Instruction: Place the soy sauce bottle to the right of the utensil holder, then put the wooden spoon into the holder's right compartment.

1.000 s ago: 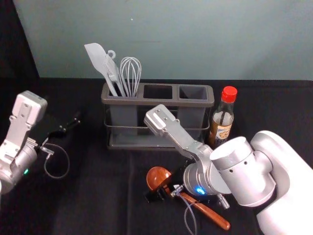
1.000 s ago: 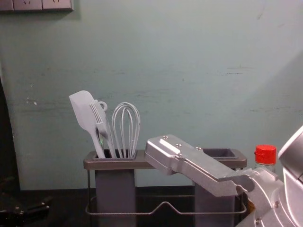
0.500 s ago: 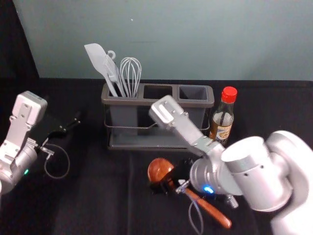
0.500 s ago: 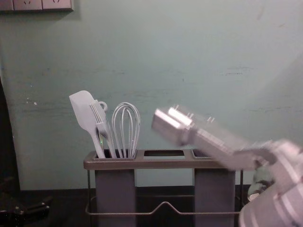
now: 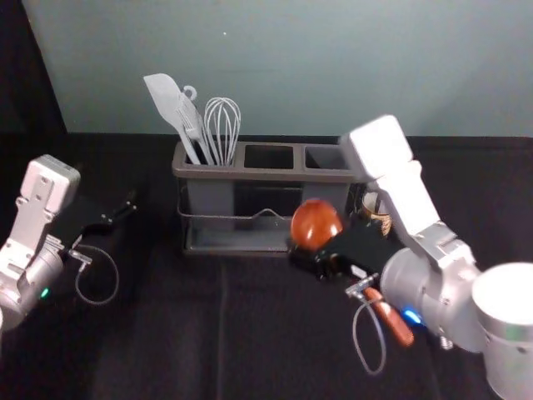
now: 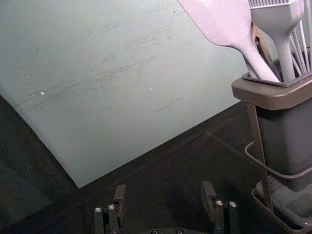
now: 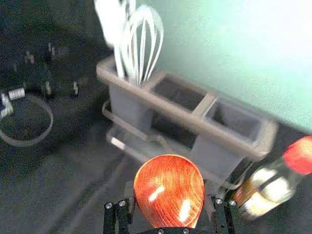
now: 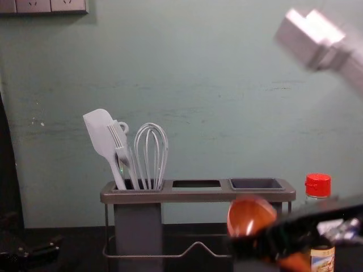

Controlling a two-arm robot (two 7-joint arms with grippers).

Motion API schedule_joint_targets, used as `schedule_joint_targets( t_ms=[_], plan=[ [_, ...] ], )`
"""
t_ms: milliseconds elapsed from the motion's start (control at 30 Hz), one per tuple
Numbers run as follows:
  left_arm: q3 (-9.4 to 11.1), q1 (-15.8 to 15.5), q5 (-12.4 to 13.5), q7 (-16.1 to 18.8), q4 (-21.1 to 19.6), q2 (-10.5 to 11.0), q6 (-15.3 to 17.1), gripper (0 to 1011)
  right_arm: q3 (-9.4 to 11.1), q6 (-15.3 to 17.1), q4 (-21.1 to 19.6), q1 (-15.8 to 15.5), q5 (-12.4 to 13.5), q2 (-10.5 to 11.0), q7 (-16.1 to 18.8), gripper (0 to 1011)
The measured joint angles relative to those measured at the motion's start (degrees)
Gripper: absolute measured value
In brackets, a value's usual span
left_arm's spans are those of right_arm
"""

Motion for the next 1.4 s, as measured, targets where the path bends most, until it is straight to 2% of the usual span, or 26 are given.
schedule_joint_targets(
  t_ms=[100, 133, 233, 267, 333, 367, 533, 567, 600, 633, 700, 733, 867, 1000, 1400],
  plan=[
    [0.00, 0.00, 0.00, 0.00, 0.00, 0.00, 0.00, 1000, 1.19, -6.87, -2.14, -2.98, -0.98, 0.25, -1.58, 838],
    [0.00, 0.00, 0.00, 0.00, 0.00, 0.00, 0.00, 1000, 1.64, -10.18, -3.02, -4.35, -1.44, 0.43, -2.18, 838],
    [0.00, 0.00, 0.00, 0.00, 0.00, 0.00, 0.00, 1000, 2.42, -14.77, -3.81, -6.06, -1.50, 0.69, -2.32, 838],
    [0.00, 0.00, 0.00, 0.00, 0.00, 0.00, 0.00, 1000, 3.04, -17.98, -4.22, -7.14, -1.38, 0.72, -2.34, 838],
    [0.00, 0.00, 0.00, 0.00, 0.00, 0.00, 0.00, 1000, 4.06, -21.96, -4.81, -8.75, -0.97, 0.45, -2.47, 838],
    [0.00, 0.00, 0.00, 0.00, 0.00, 0.00, 0.00, 1000, 4.06, -21.96, -4.81, -8.75, -0.97, 0.45, -2.47, 838],
    [0.00, 0.00, 0.00, 0.00, 0.00, 0.00, 0.00, 1000, 6.21, -30.99, -5.77, -12.16, 0.94, -0.71, -2.37, 838],
    [0.00, 0.00, 0.00, 0.00, 0.00, 0.00, 0.00, 1000, 6.69, -34.29, -5.84, -13.07, 1.75, -0.79, -1.83, 838],
    [0.00, -0.01, 0.00, 0.00, 0.00, 0.00, 0.00, 1000, 6.85, -35.50, -5.86, -13.40, 2.04, -0.78, -1.66, 838],
    [0.00, 0.00, 0.00, 0.00, 0.00, 0.00, 0.00, 1000, 7.17, -38.61, -5.88, -14.20, 2.73, -0.72, -1.27, 837],
    [0.00, 0.00, 0.00, 0.00, 0.00, 0.00, 0.00, 1000, 7.41, -41.35, -5.92, -14.90, 3.27, -0.60, -1.03, 838],
    [0.00, 0.00, 0.00, 0.00, 0.00, 0.00, 0.00, 1000, 7.52, -43.86, -5.90, -15.57, 3.69, -0.49, -0.90, 837],
    [0.00, 0.00, 0.00, 0.00, 0.00, 0.00, 0.00, 1000, 7.51, -48.92, -5.32, -16.75, 4.24, -0.27, -0.88, 838],
    [0.00, 0.00, 0.00, 0.00, 0.00, 0.00, 0.00, 1000, 7.37, -51.01, -4.87, -17.36, 4.29, -0.27, -1.01, 838],
    [0.00, 0.00, 0.00, 0.00, 0.00, 0.00, 0.00, 1000, 7.36, -50.25, -4.94, -17.09, 4.31, -0.25, -0.97, 838]
  ],
)
